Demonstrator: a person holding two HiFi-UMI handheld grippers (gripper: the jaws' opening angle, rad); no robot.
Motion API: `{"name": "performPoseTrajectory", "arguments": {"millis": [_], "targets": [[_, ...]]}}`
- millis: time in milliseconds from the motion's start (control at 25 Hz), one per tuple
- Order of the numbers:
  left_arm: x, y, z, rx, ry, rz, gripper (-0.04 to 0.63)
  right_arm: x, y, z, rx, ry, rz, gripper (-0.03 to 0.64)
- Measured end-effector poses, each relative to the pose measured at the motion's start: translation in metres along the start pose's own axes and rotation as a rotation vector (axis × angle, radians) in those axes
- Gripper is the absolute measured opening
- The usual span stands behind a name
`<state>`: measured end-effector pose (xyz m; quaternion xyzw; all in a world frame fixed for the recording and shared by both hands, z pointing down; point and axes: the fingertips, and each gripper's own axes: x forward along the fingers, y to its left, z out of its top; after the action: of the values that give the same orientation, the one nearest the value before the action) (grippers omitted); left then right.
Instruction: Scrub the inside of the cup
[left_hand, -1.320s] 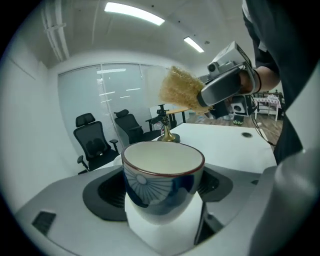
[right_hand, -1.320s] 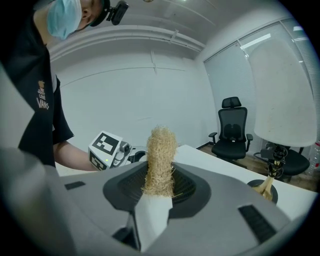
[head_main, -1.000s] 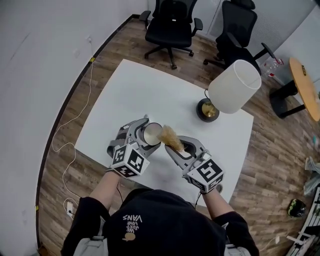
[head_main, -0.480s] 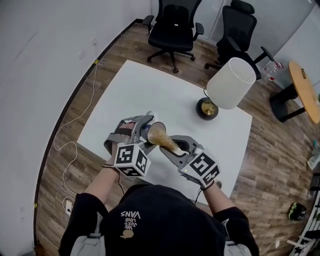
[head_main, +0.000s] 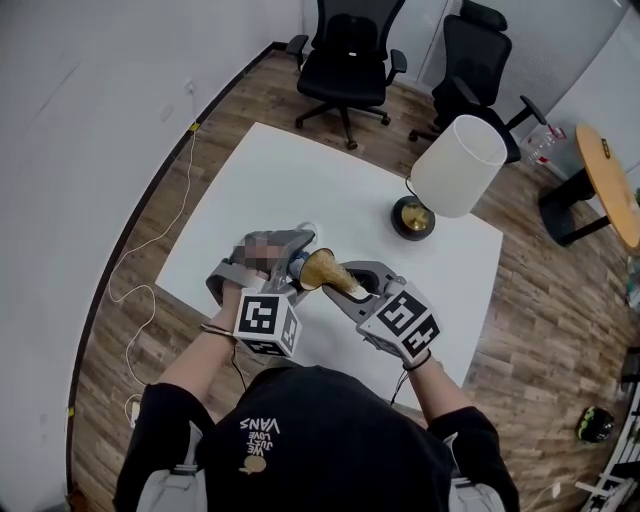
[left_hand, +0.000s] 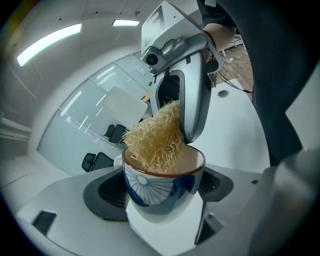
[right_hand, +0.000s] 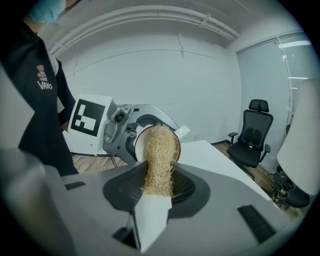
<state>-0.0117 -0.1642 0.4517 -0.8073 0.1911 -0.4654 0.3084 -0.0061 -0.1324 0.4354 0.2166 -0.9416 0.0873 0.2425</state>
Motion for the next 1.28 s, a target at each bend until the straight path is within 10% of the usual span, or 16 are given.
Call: {"name": "performPoseTrajectory", "arguments": {"millis": [1280], "targets": [[0.014,-0.008,0.002,0.0,-0.013,0.008,0.399,0.004,-0.002,-0.005,0.065,0.083,0.023,0.112]]}}
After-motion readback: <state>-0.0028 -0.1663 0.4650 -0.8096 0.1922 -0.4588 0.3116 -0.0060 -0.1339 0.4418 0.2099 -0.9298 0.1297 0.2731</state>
